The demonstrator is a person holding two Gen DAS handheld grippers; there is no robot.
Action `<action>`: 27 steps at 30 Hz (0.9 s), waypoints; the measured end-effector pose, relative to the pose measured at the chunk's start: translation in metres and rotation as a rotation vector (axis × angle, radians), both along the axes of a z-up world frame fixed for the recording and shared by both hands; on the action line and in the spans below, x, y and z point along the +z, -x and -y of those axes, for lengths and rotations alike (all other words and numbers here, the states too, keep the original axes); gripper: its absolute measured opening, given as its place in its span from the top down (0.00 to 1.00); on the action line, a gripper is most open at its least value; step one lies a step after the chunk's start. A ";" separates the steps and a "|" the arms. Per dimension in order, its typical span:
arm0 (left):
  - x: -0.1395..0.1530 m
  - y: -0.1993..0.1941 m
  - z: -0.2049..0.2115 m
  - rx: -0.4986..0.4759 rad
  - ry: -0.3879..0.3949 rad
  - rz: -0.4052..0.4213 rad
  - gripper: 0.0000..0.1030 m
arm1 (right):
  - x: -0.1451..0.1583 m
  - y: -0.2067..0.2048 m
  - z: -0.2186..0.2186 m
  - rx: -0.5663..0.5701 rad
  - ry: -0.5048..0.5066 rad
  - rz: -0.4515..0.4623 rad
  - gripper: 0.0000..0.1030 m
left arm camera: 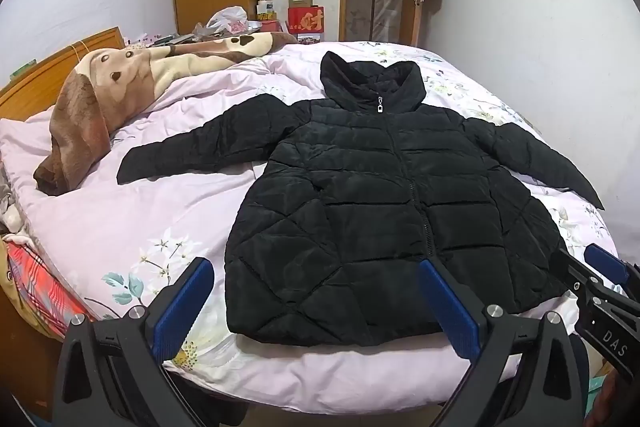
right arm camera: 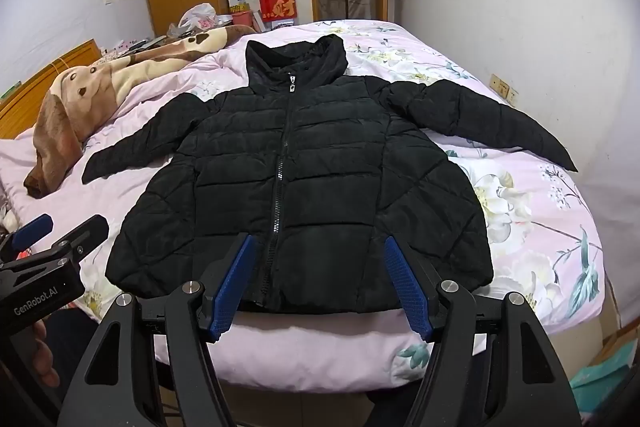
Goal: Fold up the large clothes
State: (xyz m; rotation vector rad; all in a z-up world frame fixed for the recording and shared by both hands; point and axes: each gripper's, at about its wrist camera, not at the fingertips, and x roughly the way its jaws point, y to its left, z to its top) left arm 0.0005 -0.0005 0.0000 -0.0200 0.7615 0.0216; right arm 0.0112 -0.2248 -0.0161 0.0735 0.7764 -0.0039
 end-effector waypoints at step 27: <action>-0.004 -0.005 0.004 -0.024 0.007 -0.028 0.00 | 0.003 -0.004 0.004 -0.009 -0.003 0.020 0.35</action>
